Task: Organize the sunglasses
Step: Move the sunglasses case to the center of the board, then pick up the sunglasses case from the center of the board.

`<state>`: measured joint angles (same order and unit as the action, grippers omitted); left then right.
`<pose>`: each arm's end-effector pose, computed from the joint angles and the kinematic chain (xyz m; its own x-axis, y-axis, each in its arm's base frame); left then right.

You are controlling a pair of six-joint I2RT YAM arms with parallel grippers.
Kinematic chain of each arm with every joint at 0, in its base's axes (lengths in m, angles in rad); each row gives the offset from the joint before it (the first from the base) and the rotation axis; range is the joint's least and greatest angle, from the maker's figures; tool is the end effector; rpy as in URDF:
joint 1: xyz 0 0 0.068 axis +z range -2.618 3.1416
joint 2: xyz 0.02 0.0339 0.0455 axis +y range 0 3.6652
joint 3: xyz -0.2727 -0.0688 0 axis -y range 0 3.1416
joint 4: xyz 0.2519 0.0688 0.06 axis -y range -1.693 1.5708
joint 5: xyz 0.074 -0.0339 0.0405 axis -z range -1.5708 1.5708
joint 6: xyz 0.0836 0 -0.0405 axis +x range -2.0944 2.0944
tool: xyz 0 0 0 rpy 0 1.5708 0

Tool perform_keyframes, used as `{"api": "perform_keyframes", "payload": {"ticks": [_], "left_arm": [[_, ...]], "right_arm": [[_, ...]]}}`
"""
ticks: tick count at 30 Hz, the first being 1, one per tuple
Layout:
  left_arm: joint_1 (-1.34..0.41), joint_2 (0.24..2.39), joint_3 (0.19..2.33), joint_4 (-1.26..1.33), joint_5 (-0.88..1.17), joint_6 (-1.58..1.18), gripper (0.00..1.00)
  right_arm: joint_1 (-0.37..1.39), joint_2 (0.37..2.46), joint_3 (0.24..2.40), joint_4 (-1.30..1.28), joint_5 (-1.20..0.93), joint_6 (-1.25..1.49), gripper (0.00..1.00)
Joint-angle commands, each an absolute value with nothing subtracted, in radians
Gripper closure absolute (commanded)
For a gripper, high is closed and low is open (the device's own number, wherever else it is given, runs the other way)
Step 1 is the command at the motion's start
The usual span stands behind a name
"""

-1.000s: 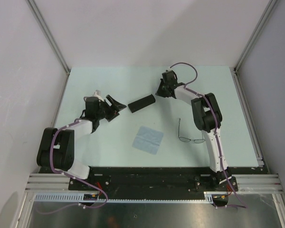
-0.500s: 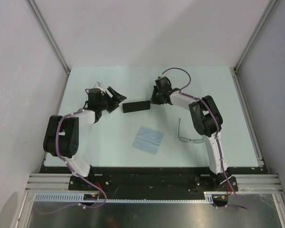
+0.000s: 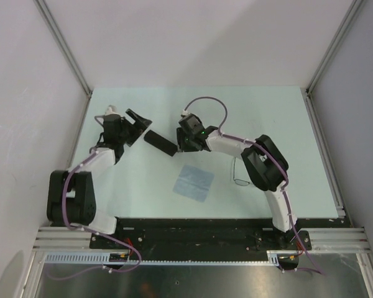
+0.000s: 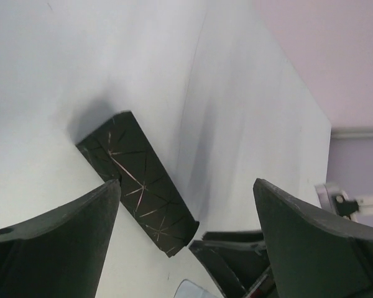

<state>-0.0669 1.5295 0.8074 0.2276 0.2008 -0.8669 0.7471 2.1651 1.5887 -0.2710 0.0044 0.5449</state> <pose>0.3727 -0.0417 0.1905 -0.4899 -0.7159 -0.4975 -0.2052 0.6494 -0.7323 0.3824 0.3537 0.1343 -0.8214 -0.0543 -0.5678 -0.2942 0.8931 0.3403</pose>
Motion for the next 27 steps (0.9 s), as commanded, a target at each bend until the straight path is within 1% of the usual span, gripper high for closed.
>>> {"api": "perform_keyframes", "payload": {"ticks": [1,3,4,6,7,8,10,11,12,13,18,23,27], "left_arm": [[-0.060,1.356,0.836,0.050,0.022,-0.813,0.04],[-0.057,1.306,0.835,0.028,-0.029,-0.792,0.00],[-0.052,1.252,0.834,0.008,-0.044,-0.790,0.00],[-0.051,1.207,0.839,-0.026,-0.080,-0.759,0.00],[-0.045,1.165,0.844,-0.052,-0.089,-0.749,0.00],[-0.043,1.148,0.848,-0.066,-0.098,-0.732,0.00],[-0.020,1.115,0.861,-0.106,-0.083,-0.718,0.00],[-0.008,1.088,0.862,-0.115,-0.065,-0.710,0.00],[-0.003,1.077,0.861,-0.121,-0.010,-0.710,0.00],[0.041,1.066,0.858,-0.126,0.027,-0.712,0.00],[0.097,1.045,0.844,-0.166,0.205,-0.667,0.00],[0.107,1.031,0.819,-0.206,0.224,-0.632,0.00],[0.110,1.038,0.801,-0.210,0.233,-0.621,0.00]], "right_arm": [[0.750,2.008,1.606,-0.324,0.166,0.462,0.46],[0.759,1.982,1.623,-0.330,0.176,0.433,0.41],[0.767,1.979,1.631,-0.328,0.169,0.405,0.37],[0.769,1.985,1.653,-0.310,0.105,0.364,0.32],[0.769,1.996,1.664,-0.308,0.085,0.312,0.25],[0.769,2.008,1.680,-0.313,0.030,0.280,0.21],[0.773,2.061,1.750,-0.342,-0.046,0.192,0.12],[0.779,2.083,1.782,-0.365,-0.082,0.111,0.10],[0.785,2.106,1.810,-0.405,-0.093,0.068,0.06],[0.790,2.143,1.856,-0.419,-0.094,0.034,0.05],[0.793,2.224,1.920,-0.433,-0.115,-0.057,0.01],[0.801,2.310,1.971,-0.448,-0.163,-0.110,0.00],[0.819,2.379,2.023,-0.448,-0.086,-0.106,0.01]]}}
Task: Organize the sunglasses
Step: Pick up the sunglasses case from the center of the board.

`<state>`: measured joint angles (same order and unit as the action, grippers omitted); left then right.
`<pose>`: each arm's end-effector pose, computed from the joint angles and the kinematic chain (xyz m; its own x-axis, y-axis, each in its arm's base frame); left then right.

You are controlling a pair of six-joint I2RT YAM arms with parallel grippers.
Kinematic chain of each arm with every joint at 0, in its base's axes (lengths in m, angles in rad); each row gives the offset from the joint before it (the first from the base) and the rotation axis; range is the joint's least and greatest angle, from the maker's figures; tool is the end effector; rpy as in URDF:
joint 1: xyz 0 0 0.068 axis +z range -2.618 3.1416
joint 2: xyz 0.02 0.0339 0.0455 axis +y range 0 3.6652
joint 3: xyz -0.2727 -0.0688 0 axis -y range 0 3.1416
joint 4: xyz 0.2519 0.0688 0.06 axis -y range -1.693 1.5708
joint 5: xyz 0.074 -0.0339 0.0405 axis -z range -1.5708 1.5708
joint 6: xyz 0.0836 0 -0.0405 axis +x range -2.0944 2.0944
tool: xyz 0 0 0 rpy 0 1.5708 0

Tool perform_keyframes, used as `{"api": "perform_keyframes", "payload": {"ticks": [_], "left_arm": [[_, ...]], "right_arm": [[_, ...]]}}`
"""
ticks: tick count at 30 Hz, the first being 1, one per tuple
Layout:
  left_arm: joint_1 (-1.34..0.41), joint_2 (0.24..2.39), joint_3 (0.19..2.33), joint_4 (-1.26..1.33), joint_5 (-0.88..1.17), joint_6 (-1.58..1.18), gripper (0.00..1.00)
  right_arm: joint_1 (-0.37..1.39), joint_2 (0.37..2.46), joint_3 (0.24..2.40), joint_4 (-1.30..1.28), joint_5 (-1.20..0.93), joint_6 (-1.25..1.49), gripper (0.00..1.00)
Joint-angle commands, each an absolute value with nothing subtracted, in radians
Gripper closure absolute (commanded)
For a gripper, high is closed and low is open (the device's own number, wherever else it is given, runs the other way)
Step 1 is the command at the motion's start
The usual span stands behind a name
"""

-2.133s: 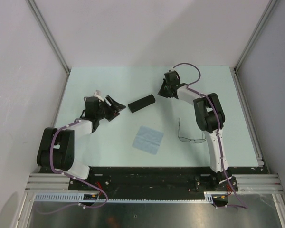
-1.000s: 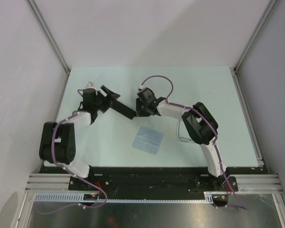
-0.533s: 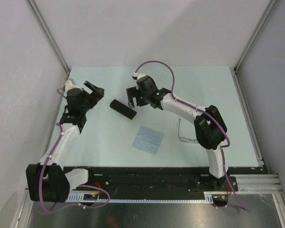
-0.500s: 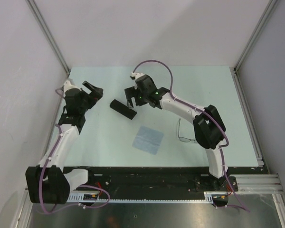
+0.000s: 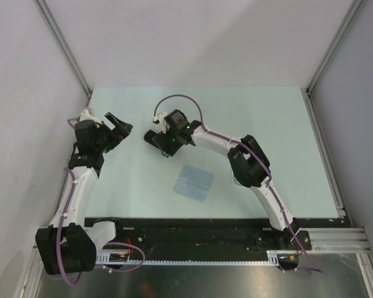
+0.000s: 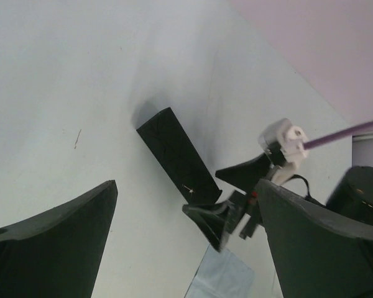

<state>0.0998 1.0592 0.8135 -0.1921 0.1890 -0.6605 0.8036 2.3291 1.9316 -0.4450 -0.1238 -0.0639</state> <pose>0.2869 0.0129 0.2820 -0.3770 -0.6433 -0.6663 -0.2024 0.7592 -0.6185 0.3865 0.4157 0.1521 -0.4677 -0.5764 -0.6701 -0.8029 0.5941 0.0495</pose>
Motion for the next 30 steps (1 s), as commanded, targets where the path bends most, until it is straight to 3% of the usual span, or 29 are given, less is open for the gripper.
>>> {"api": "perform_keyframes", "payload": {"ticks": [1,10,15,19,30], "left_arm": [[0.110,1.045,0.799,-0.210,0.235,-0.621,0.00],[0.112,1.071,0.801,-0.210,0.255,-0.617,0.00],[0.112,1.071,0.789,-0.209,0.249,-0.621,0.00],[0.112,1.077,0.781,-0.210,0.256,-0.633,0.00],[0.054,1.163,0.733,-0.196,0.339,-0.699,0.00]], "right_arm": [[0.819,2.390,2.028,-0.443,-0.052,-0.091,0.01],[0.816,2.425,2.029,-0.406,-0.029,-0.090,0.10],[0.808,2.413,2.026,-0.426,-0.046,-0.074,0.38],[0.802,2.381,2.000,-0.420,-0.057,-0.051,0.52],[0.779,2.238,1.872,-0.406,-0.176,0.118,0.55]]}}
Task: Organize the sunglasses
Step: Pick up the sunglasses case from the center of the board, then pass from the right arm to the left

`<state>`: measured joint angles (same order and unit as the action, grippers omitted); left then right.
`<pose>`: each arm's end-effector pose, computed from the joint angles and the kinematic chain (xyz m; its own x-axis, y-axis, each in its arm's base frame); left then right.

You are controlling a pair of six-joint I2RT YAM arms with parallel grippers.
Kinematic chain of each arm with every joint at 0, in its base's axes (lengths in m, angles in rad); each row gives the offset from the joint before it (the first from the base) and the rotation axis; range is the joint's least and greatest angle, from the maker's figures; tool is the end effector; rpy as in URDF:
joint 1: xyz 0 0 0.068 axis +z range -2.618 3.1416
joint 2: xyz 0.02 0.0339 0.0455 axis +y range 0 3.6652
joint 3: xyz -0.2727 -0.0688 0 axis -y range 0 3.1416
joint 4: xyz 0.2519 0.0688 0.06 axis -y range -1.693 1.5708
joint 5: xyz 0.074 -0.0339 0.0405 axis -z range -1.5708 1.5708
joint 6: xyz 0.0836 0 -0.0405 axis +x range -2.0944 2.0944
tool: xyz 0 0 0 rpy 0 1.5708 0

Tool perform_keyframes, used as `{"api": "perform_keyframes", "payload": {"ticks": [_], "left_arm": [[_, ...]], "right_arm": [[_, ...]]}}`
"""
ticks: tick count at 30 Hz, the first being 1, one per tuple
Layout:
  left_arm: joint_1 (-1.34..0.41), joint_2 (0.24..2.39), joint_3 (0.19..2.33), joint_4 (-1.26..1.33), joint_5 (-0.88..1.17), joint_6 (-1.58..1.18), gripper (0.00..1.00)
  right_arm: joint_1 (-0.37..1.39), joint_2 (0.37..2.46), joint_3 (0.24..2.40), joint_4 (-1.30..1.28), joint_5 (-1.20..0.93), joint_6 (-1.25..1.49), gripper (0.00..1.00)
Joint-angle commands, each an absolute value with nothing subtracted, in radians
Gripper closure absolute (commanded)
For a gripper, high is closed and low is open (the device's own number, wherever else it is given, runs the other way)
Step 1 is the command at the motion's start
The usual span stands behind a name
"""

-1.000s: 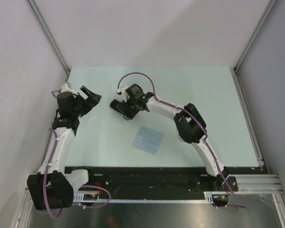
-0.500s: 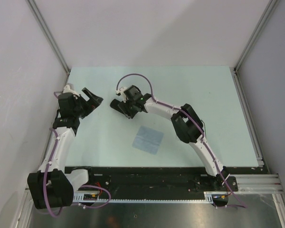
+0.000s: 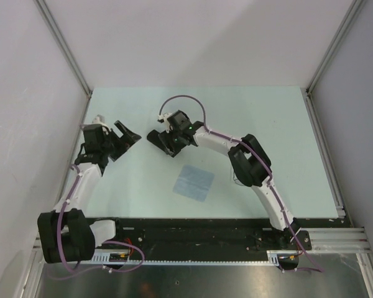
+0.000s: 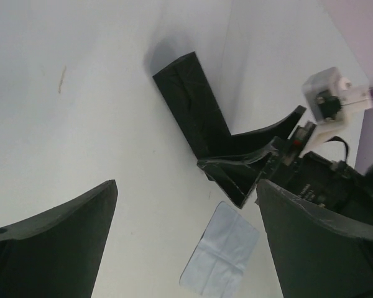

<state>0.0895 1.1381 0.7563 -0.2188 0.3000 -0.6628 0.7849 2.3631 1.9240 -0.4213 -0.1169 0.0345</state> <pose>0.2898 0.0012 0.2359 -0.5406 -0.6387 -0.5476 -0.2222 0.7361 -0.6393 0.3964 0.4098 0.1332 -0.5621 -0.5131 -0.6487 -0.7368 0.6670 0.1109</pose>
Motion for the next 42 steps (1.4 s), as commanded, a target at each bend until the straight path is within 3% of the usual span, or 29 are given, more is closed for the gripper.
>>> {"api": "perform_keyframes", "payload": {"ticks": [1,5,8,9,14,18,22,25,32,42], "left_arm": [[0.042,1.173,0.730,-0.193,0.334,-0.706,0.00],[-0.029,1.195,0.677,-0.140,0.241,-0.736,0.00],[-0.089,1.244,0.651,-0.075,0.224,-0.781,0.10],[-0.101,1.259,0.647,-0.065,0.203,-0.799,0.18],[-0.120,1.356,0.589,0.114,0.228,-0.844,0.33],[-0.120,1.371,0.528,0.238,0.255,-0.905,0.25],[-0.120,1.384,0.485,0.314,0.252,-0.933,0.22],[-0.120,1.399,0.463,0.383,0.245,-0.950,0.25],[-0.120,1.439,0.460,0.402,0.181,-0.943,0.46],[-0.120,1.456,0.454,0.431,0.224,-0.933,0.39]], "right_arm": [[0.785,2.223,1.855,-0.410,-0.172,0.121,0.55],[0.807,2.169,1.775,-0.426,-0.130,0.138,0.55],[0.825,2.141,1.723,-0.425,-0.080,0.153,0.55],[0.827,2.138,1.712,-0.425,-0.069,0.159,0.55],[0.842,2.105,1.634,-0.373,-0.104,0.212,0.59],[0.842,2.083,1.620,-0.351,-0.156,0.262,0.62],[0.839,2.080,1.617,-0.351,-0.219,0.284,0.64],[0.841,2.085,1.606,-0.351,-0.236,0.279,0.64],[0.838,2.082,1.574,-0.341,-0.230,0.279,0.64],[0.822,2.068,1.571,-0.299,-0.340,0.363,0.72]]}}
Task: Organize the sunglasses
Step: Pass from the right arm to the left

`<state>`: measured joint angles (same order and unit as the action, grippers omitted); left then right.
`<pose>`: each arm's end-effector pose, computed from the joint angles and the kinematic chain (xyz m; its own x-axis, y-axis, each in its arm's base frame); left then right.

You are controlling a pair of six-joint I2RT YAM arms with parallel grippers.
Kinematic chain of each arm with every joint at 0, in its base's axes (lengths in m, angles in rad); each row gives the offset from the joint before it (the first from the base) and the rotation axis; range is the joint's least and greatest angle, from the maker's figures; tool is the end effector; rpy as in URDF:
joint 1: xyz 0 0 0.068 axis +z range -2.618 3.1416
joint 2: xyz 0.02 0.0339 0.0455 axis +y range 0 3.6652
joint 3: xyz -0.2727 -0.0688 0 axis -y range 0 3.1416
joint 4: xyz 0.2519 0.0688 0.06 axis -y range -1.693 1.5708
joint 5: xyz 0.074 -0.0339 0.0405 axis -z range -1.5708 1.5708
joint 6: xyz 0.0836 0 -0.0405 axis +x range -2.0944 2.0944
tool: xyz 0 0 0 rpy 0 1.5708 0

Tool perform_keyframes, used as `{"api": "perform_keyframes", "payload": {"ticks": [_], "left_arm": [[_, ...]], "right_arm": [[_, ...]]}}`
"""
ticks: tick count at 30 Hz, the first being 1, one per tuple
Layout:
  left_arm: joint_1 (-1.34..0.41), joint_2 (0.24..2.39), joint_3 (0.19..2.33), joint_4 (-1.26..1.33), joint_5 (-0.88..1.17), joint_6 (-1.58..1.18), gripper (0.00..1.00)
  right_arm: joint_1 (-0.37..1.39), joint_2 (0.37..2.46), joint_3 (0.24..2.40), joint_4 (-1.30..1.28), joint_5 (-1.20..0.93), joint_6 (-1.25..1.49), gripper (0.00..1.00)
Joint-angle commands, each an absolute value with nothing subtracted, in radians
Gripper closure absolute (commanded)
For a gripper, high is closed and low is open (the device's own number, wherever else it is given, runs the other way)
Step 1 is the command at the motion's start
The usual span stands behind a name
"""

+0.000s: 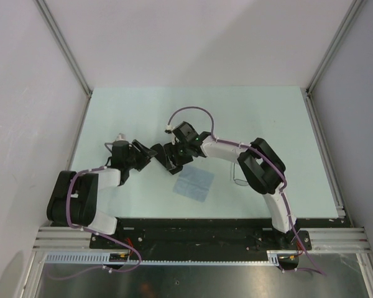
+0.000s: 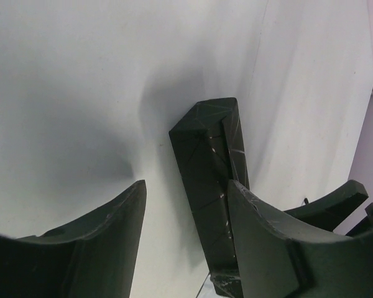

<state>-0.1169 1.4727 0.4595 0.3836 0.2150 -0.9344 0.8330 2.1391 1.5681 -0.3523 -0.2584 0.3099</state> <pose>0.2992 -0.0531 0.1112 -0.5769 -0.7234 -0.3793 -0.3008 0.6199 -0.7247 0.3236 0.3877 0.1342 -0.7607 -0.3985 -0.5123 -0.6164 0.6907 0.3781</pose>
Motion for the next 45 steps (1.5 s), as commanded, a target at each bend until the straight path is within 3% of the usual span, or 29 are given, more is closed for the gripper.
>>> {"api": "perform_keyframes", "payload": {"ticks": [1,4,12,16,20,22,25,34,45], "left_arm": [[-0.120,1.454,0.456,0.433,0.224,-0.930,0.39],[-0.120,1.460,0.462,0.436,0.232,-0.927,0.39],[-0.120,1.523,0.471,0.462,0.258,-0.916,0.52],[-0.120,1.542,0.474,0.468,0.267,-0.905,0.65],[-0.120,1.549,0.468,0.469,0.253,-0.891,0.71],[-0.120,1.552,0.463,0.469,0.245,-0.873,0.72],[-0.120,1.554,0.450,0.469,0.226,-0.862,0.73],[-0.123,1.565,0.443,0.471,0.216,-0.851,0.73],[-0.133,1.611,0.462,0.469,0.244,-0.854,0.68]], "right_arm": [[0.822,2.066,1.571,-0.296,-0.350,0.367,0.72],[0.818,2.066,1.568,-0.288,-0.388,0.368,0.72],[0.818,2.060,1.552,-0.284,-0.431,0.359,0.71],[0.812,2.049,1.542,-0.273,-0.454,0.371,0.70],[0.799,2.037,1.523,-0.249,-0.488,0.390,0.69],[0.795,2.028,1.505,-0.238,-0.503,0.402,0.61],[0.782,2.020,1.493,-0.219,-0.512,0.422,0.56],[0.762,2.019,1.466,-0.195,-0.522,0.456,0.53],[0.753,2.013,1.447,-0.170,-0.531,0.480,0.38]]}}
